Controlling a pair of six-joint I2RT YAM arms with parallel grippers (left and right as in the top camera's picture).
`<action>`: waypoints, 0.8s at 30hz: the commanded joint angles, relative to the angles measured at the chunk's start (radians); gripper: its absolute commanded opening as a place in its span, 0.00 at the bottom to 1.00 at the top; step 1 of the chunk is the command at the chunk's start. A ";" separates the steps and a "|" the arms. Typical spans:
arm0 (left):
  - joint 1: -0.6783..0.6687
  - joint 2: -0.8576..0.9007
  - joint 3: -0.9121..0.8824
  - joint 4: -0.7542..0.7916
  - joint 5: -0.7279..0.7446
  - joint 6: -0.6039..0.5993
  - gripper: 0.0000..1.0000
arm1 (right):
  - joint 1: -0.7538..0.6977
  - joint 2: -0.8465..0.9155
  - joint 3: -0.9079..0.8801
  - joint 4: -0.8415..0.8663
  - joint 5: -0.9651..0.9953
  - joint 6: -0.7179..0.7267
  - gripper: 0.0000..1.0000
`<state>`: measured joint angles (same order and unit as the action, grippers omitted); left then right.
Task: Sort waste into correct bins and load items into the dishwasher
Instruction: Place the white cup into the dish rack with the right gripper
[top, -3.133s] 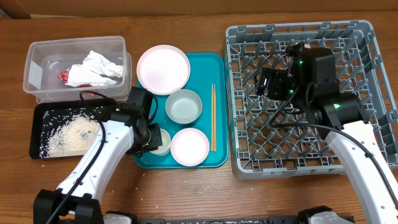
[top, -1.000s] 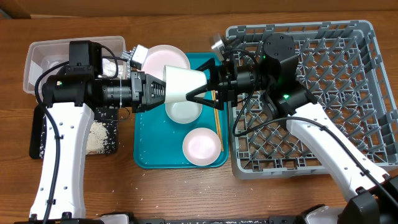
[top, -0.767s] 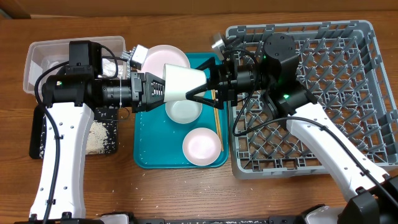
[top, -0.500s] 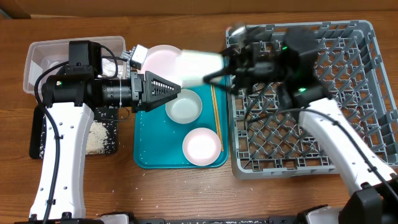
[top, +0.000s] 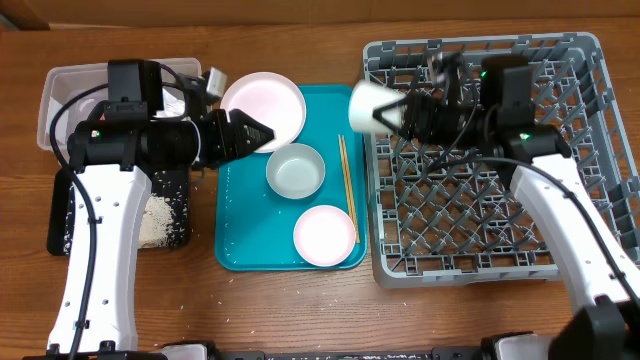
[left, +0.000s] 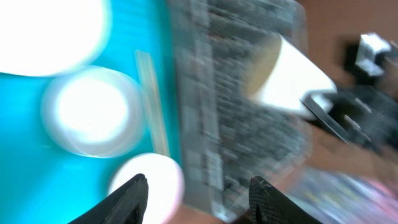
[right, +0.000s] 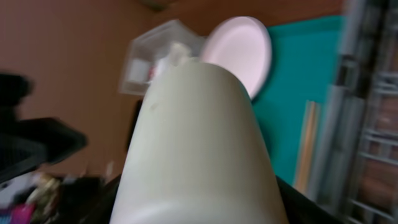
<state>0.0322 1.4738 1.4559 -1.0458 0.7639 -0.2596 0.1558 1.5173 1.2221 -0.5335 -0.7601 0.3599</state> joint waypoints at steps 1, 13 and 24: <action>-0.005 0.003 0.019 0.049 -0.366 -0.034 0.55 | 0.063 -0.154 0.020 -0.151 0.372 -0.022 0.55; -0.008 0.132 0.019 0.127 -0.472 -0.032 0.54 | 0.295 -0.238 0.050 -0.697 0.733 0.233 0.55; -0.008 0.253 0.019 0.120 -0.424 -0.032 0.49 | 0.367 -0.217 0.047 -0.842 0.715 0.308 0.55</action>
<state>0.0322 1.7180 1.4559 -0.9318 0.3214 -0.2886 0.4950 1.2858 1.2526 -1.3811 -0.0521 0.6380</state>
